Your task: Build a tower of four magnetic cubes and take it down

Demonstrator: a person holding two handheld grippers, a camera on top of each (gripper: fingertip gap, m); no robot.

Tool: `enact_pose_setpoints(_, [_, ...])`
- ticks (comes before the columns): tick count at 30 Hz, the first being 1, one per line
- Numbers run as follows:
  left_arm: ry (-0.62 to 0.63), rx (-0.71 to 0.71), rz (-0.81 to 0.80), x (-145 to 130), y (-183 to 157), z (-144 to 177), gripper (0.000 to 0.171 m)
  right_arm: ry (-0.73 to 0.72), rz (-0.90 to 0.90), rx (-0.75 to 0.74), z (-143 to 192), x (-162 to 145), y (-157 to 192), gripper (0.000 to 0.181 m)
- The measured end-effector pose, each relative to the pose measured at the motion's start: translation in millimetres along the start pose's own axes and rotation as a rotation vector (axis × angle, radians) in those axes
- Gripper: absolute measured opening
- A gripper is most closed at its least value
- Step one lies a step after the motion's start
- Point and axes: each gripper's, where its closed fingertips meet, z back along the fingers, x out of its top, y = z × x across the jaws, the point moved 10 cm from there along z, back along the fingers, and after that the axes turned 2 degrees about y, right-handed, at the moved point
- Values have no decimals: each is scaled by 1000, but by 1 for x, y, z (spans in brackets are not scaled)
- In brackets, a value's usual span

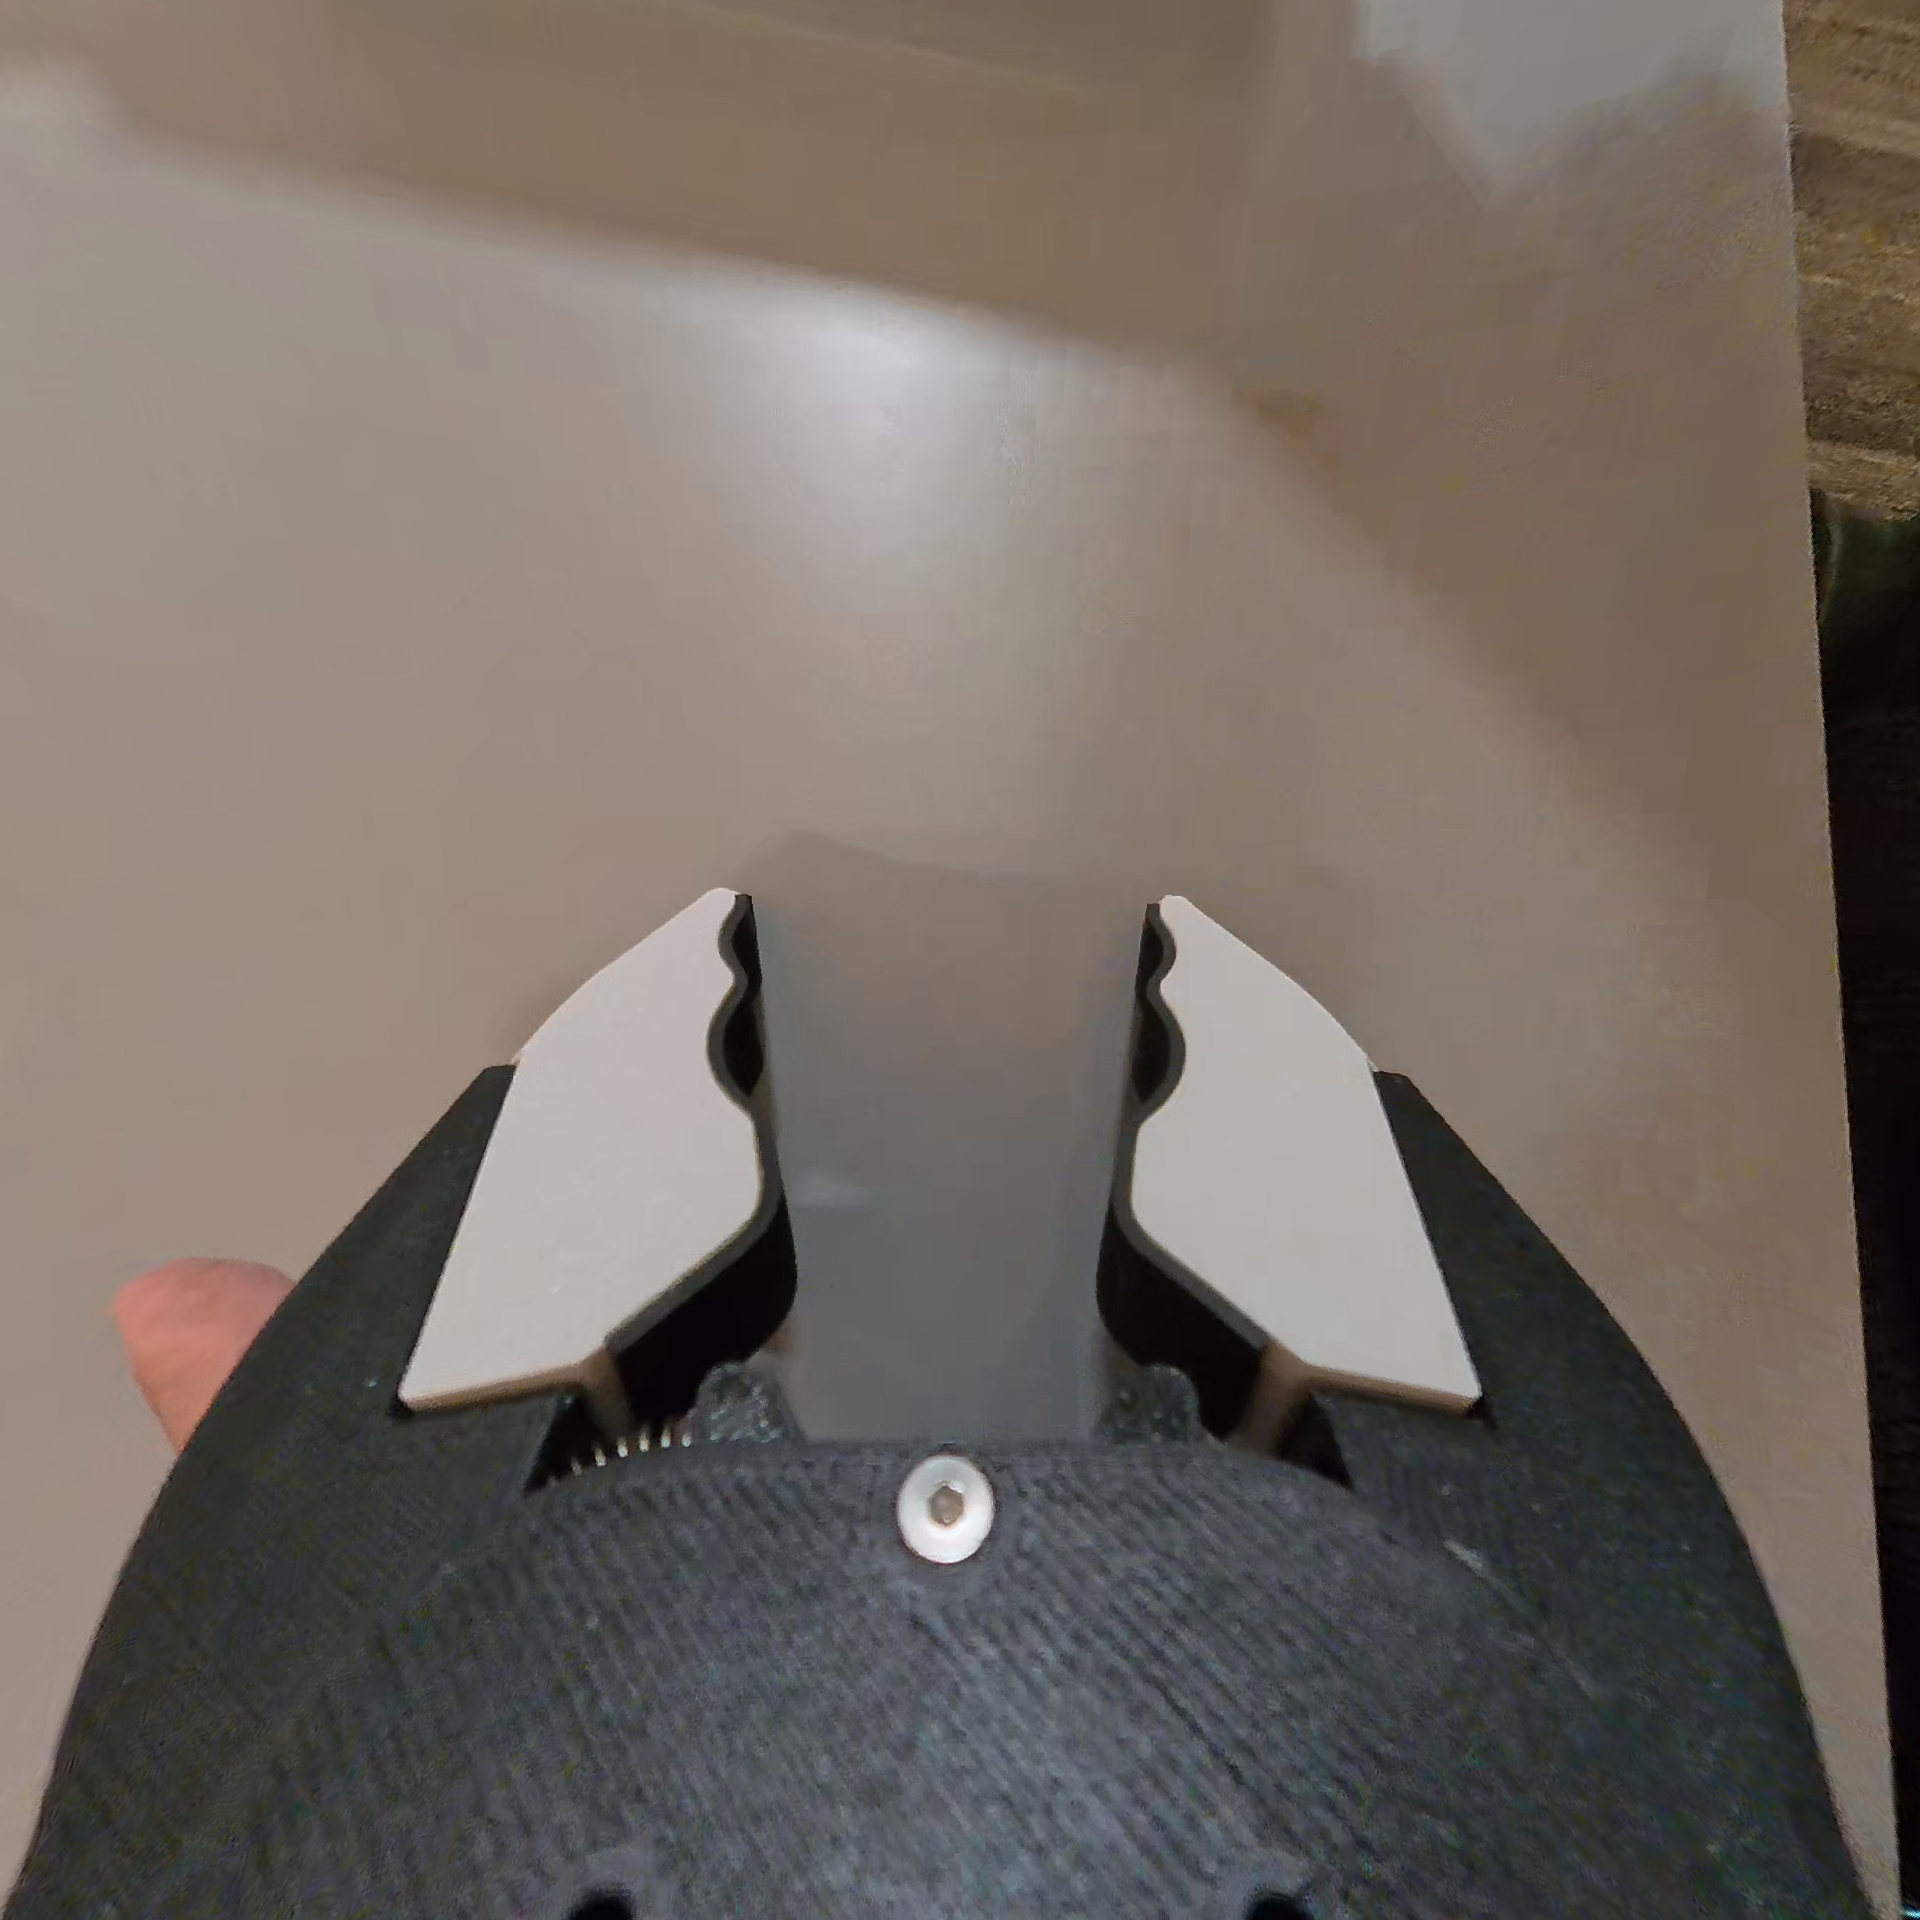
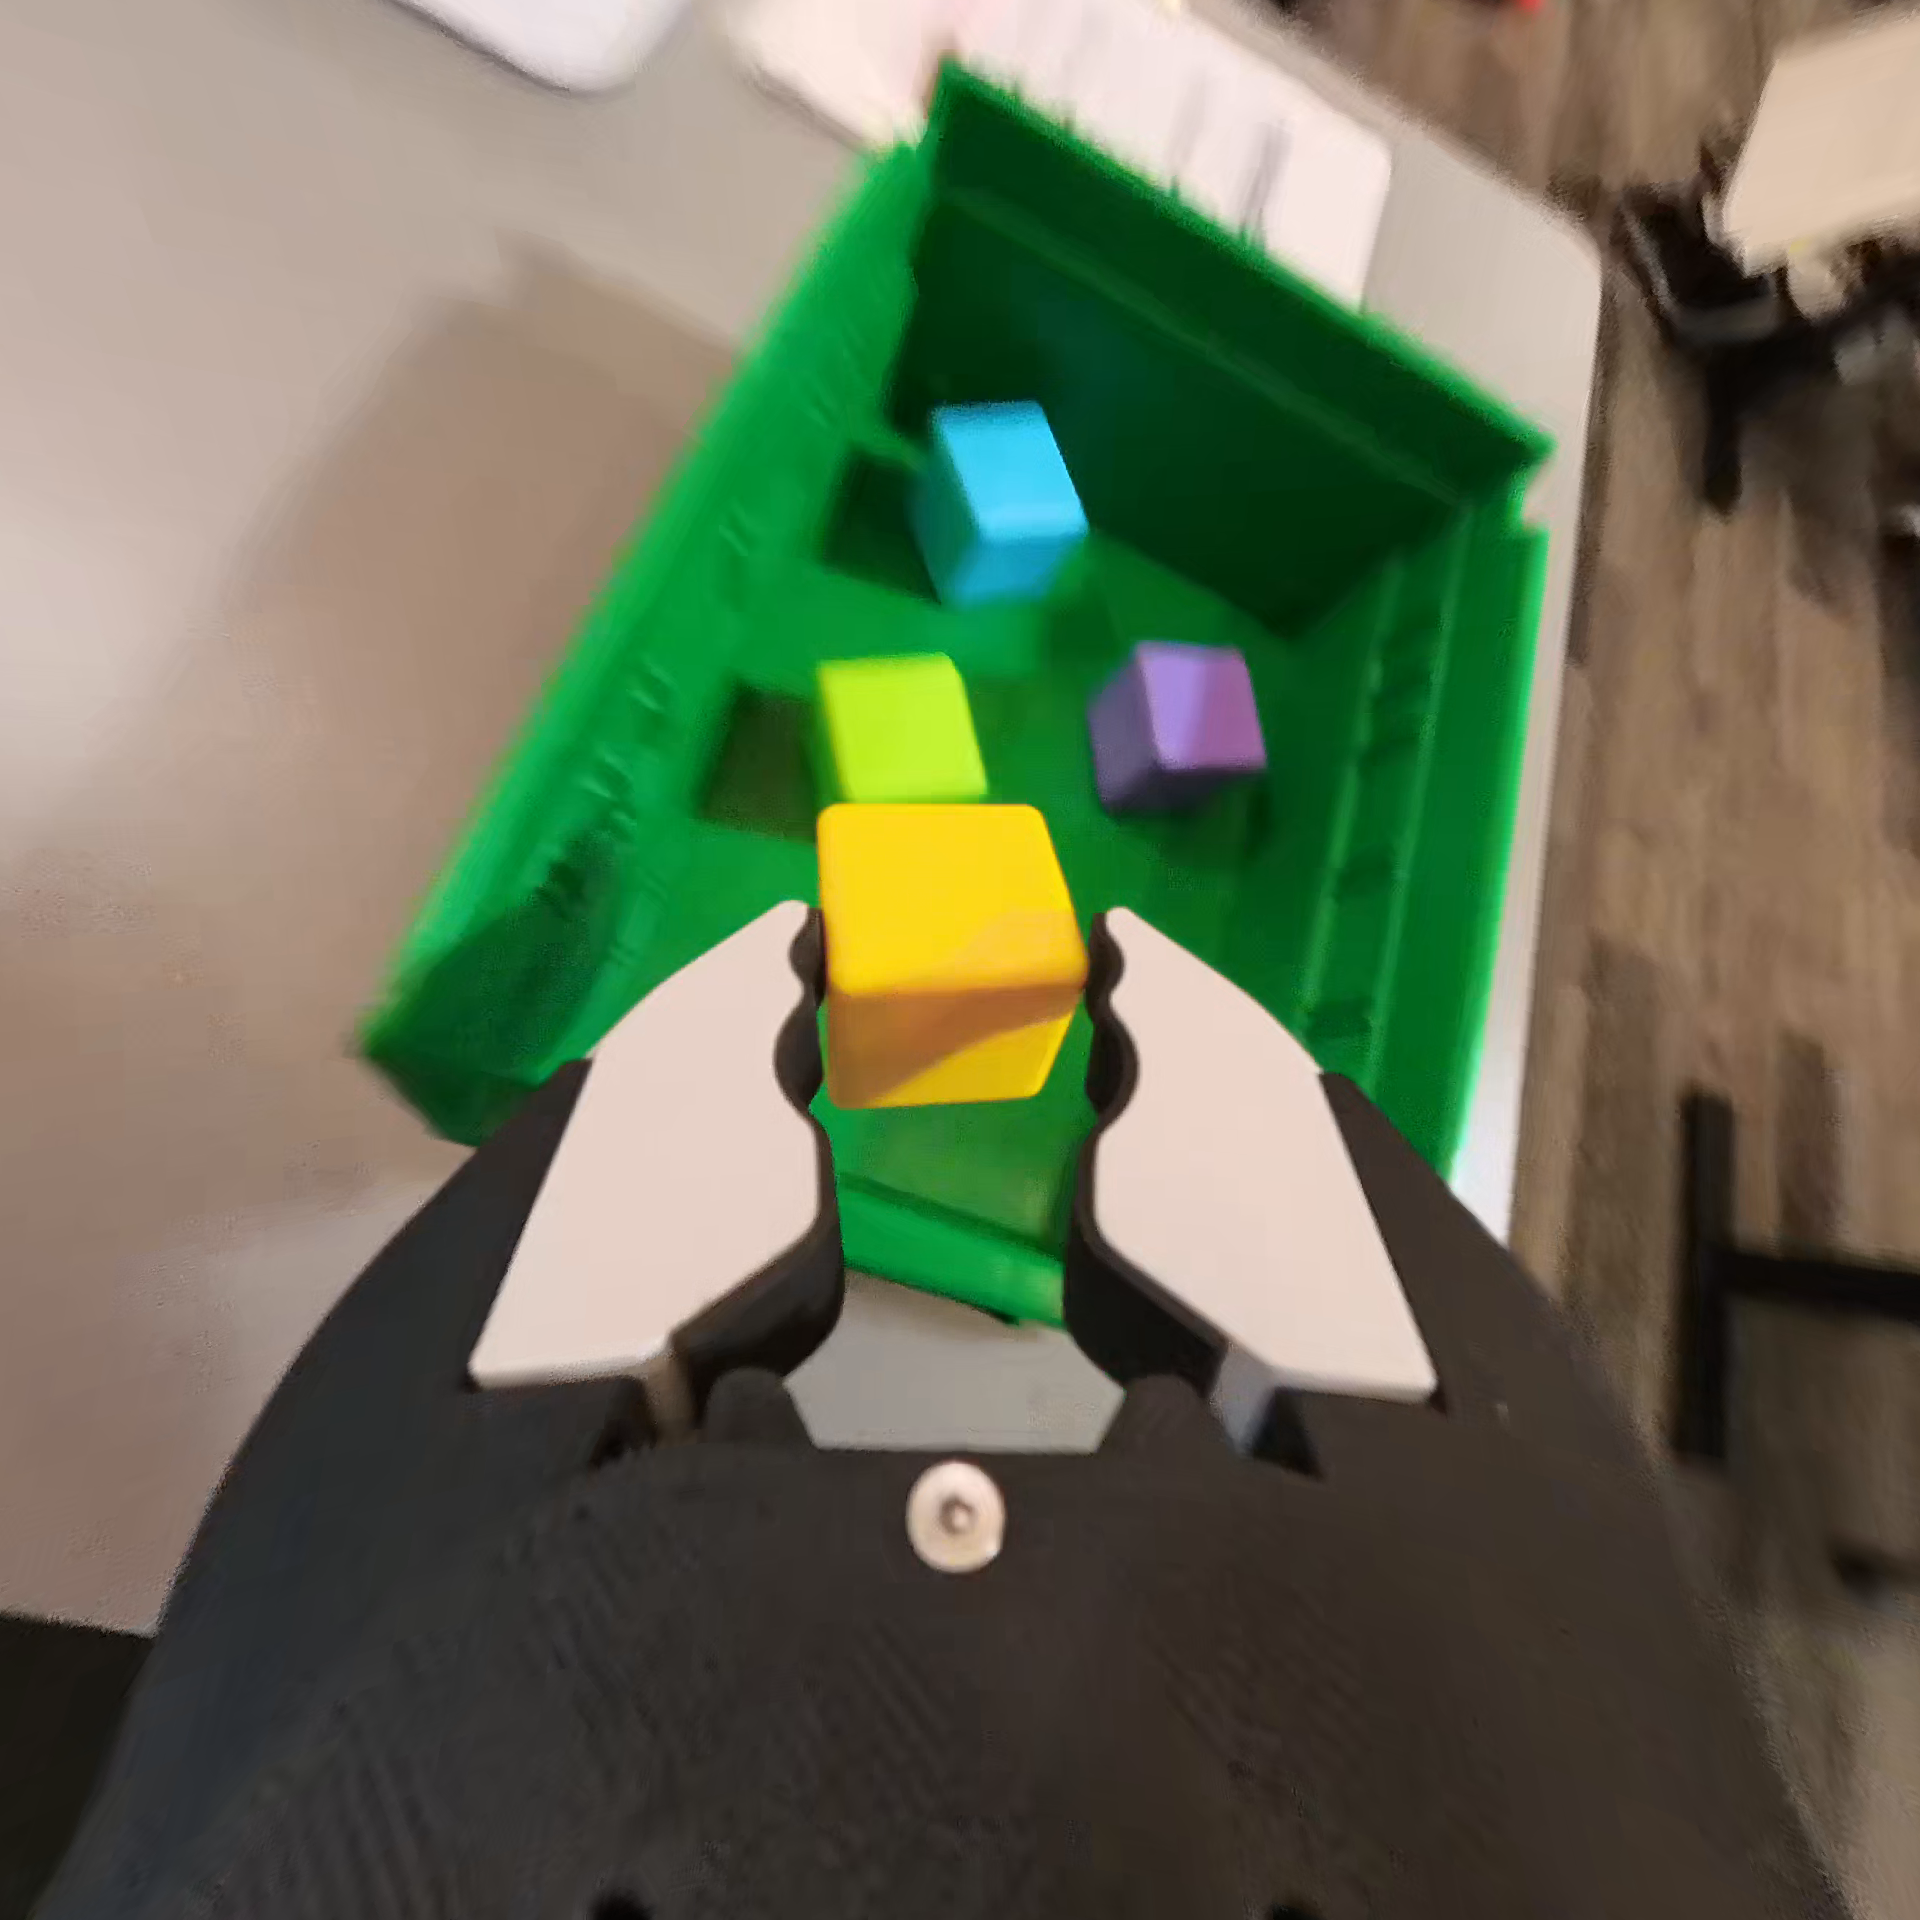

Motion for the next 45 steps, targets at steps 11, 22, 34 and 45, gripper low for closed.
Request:
enact_pose_setpoints(11, [10, 28, -15, 1, -2, -2, 71, 428, 33, -113, -46, -42, -23, 49])
enact_pose_setpoints(22, [14, 43, -16, 1, -3, -2, 71, 453, 58, -200, -42, -51, -31, 48])
enact_pose_setpoints(34, [5, 81, 41, 1, -2, -2, 71, -294, -63, -208, 30, 13, -9, 60])
enact_pose_setpoints(45, [-369, 389, 186, 22, 11, 49, 71, -700, -202, -89, 69, 49, 37, 0])
